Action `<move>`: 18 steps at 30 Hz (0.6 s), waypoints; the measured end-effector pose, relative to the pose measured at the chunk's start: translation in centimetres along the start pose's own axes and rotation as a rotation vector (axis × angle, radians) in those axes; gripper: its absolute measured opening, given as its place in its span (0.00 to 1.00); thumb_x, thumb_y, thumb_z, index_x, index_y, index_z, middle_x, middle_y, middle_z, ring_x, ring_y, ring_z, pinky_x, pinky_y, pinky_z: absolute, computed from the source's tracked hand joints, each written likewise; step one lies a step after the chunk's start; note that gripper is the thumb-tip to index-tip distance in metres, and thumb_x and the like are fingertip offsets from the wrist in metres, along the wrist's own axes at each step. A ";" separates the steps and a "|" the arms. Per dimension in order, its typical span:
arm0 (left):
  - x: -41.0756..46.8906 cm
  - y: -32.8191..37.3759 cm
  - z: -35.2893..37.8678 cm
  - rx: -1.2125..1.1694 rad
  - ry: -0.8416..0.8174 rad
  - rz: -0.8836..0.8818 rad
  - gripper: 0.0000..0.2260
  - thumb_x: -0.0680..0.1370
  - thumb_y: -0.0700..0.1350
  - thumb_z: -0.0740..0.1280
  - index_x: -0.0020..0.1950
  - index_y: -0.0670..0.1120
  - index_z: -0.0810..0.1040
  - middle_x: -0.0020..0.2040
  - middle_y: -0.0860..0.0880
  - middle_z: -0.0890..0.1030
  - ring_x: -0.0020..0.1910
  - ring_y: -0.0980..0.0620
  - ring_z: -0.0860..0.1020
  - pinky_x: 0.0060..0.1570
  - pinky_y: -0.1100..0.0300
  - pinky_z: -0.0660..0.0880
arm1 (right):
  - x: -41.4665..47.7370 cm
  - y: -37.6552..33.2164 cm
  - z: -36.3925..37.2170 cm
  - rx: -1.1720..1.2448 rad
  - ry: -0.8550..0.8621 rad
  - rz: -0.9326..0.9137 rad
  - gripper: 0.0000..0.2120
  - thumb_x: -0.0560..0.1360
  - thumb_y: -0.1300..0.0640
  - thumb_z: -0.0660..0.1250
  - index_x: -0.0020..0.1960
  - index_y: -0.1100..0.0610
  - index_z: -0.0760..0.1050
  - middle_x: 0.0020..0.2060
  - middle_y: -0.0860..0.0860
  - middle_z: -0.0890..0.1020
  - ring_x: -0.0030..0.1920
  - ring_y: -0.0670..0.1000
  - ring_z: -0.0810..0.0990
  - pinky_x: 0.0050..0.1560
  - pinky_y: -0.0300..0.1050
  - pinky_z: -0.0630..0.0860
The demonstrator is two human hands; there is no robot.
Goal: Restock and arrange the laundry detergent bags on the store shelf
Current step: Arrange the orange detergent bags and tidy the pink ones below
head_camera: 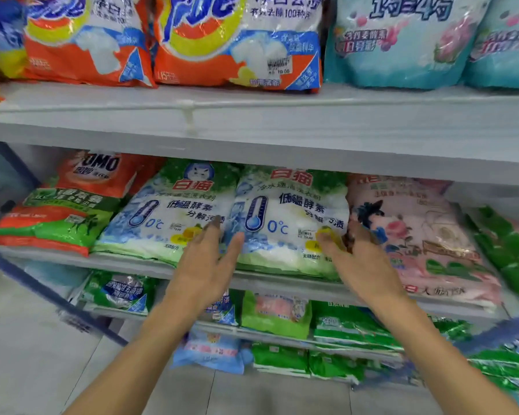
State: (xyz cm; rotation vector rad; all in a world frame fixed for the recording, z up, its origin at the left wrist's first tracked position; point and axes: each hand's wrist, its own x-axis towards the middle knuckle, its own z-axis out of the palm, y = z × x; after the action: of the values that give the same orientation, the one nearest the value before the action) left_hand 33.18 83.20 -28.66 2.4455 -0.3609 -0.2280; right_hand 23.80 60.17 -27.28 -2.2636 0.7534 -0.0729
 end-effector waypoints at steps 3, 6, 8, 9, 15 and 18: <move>3.5 0.6 0.6 -0.106 0.019 -0.040 0.30 0.82 0.64 0.56 0.75 0.43 0.67 0.54 0.44 0.84 0.53 0.50 0.80 0.47 0.57 0.71 | 2.7 -1.0 0.5 0.090 -0.077 0.122 0.31 0.78 0.31 0.62 0.71 0.52 0.68 0.64 0.55 0.75 0.61 0.59 0.76 0.60 0.50 0.69; 5.7 2.0 0.4 -0.194 -0.099 -0.156 0.26 0.81 0.66 0.58 0.72 0.52 0.69 0.64 0.49 0.76 0.61 0.47 0.75 0.52 0.58 0.63 | 4.5 -2.4 1.0 0.304 -0.104 0.239 0.30 0.72 0.30 0.69 0.60 0.55 0.78 0.56 0.53 0.79 0.52 0.54 0.78 0.63 0.51 0.69; 7.2 2.2 0.4 -0.226 -0.144 -0.179 0.24 0.78 0.69 0.60 0.63 0.52 0.73 0.54 0.52 0.75 0.47 0.53 0.75 0.47 0.56 0.67 | 5.9 -2.5 2.0 0.452 -0.016 0.236 0.33 0.68 0.34 0.76 0.59 0.59 0.77 0.52 0.49 0.79 0.48 0.53 0.77 0.56 0.46 0.71; 7.9 2.3 0.3 -0.244 -0.151 -0.187 0.29 0.76 0.71 0.61 0.63 0.49 0.74 0.49 0.52 0.77 0.42 0.55 0.74 0.41 0.56 0.68 | 6.3 -2.1 2.6 0.524 0.050 0.222 0.34 0.68 0.39 0.78 0.64 0.59 0.74 0.53 0.47 0.77 0.50 0.54 0.78 0.52 0.42 0.72; 11.4 0.2 1.0 -0.460 -0.248 -0.296 0.53 0.49 0.83 0.70 0.67 0.54 0.78 0.62 0.52 0.83 0.60 0.47 0.81 0.64 0.49 0.74 | 7.1 -0.7 3.3 0.905 -0.029 0.233 0.16 0.67 0.62 0.79 0.54 0.60 0.83 0.39 0.56 0.88 0.34 0.56 0.86 0.33 0.49 0.84; 9.7 0.6 0.2 -0.610 -0.263 -0.284 0.33 0.64 0.71 0.75 0.60 0.49 0.81 0.50 0.54 0.86 0.54 0.51 0.81 0.58 0.55 0.74 | 6.9 -1.0 3.7 0.974 -0.143 0.221 0.13 0.67 0.62 0.77 0.51 0.60 0.84 0.37 0.57 0.87 0.31 0.57 0.85 0.30 0.49 0.83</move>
State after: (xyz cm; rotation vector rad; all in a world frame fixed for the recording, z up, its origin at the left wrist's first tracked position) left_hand 42.25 79.62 -29.16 1.8530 -0.0358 -0.6799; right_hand 31.01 59.38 -30.44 -1.2437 0.6790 -0.1359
